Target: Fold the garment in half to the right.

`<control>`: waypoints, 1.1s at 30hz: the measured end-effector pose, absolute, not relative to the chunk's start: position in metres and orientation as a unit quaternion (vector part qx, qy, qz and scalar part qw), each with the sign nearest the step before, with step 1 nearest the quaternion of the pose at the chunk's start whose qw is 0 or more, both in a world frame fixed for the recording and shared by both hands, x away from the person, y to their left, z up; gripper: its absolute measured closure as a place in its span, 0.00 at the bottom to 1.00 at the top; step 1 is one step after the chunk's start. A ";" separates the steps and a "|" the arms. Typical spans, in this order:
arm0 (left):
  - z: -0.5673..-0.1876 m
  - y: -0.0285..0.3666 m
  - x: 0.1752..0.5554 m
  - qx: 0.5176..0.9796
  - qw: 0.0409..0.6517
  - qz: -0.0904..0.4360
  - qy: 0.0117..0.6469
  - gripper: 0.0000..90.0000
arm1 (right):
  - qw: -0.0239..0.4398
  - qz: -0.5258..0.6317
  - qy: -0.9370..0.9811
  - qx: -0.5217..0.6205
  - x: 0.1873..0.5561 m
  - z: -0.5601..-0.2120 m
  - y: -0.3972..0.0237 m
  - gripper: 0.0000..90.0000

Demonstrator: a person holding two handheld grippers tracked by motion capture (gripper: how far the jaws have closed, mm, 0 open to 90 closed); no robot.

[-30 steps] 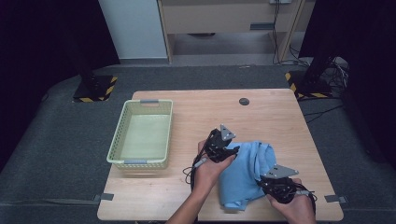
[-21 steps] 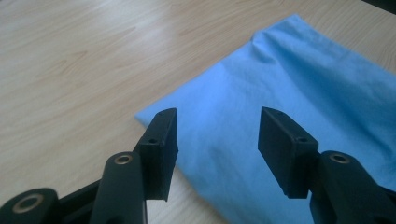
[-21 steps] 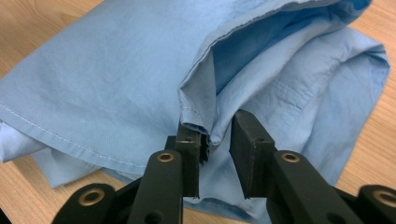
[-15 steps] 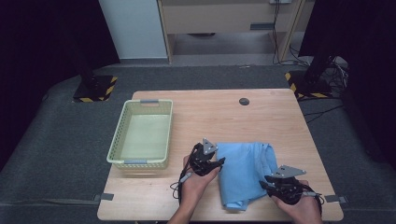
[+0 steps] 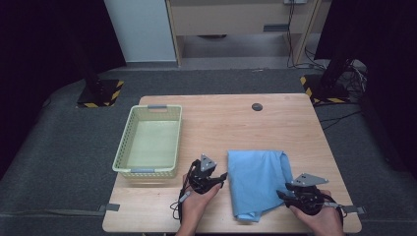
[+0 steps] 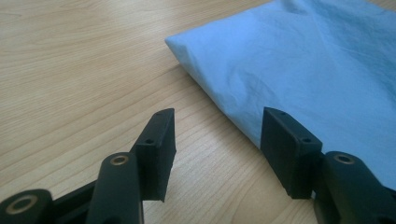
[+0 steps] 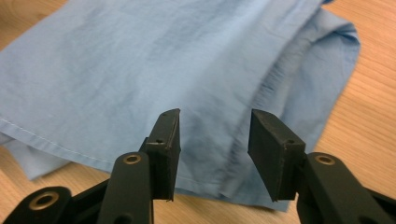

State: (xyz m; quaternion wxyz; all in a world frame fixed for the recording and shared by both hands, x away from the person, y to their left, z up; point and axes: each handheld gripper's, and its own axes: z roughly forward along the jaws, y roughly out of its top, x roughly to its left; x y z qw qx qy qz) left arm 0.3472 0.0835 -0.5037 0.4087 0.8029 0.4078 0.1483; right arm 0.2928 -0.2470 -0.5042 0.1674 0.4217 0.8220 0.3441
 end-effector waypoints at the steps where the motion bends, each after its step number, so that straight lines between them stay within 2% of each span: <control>1: -0.504 0.084 0.347 0.803 0.409 0.149 0.408 0.50 | 0.166 0.345 0.820 0.426 0.293 -0.505 -0.250 0.59; 17: -0.507 0.082 0.334 0.816 0.385 0.150 0.404 0.32 | 0.165 0.339 0.817 0.436 0.301 -0.509 -0.261 0.44; 27: -0.507 0.080 0.322 0.818 0.382 0.144 0.406 0.21 | 0.183 0.341 0.809 0.442 0.306 -0.506 -0.269 0.16; 33: -0.507 0.081 0.318 0.819 0.380 0.143 0.406 0.19 | 0.179 0.349 0.808 0.439 0.307 -0.503 -0.270 0.07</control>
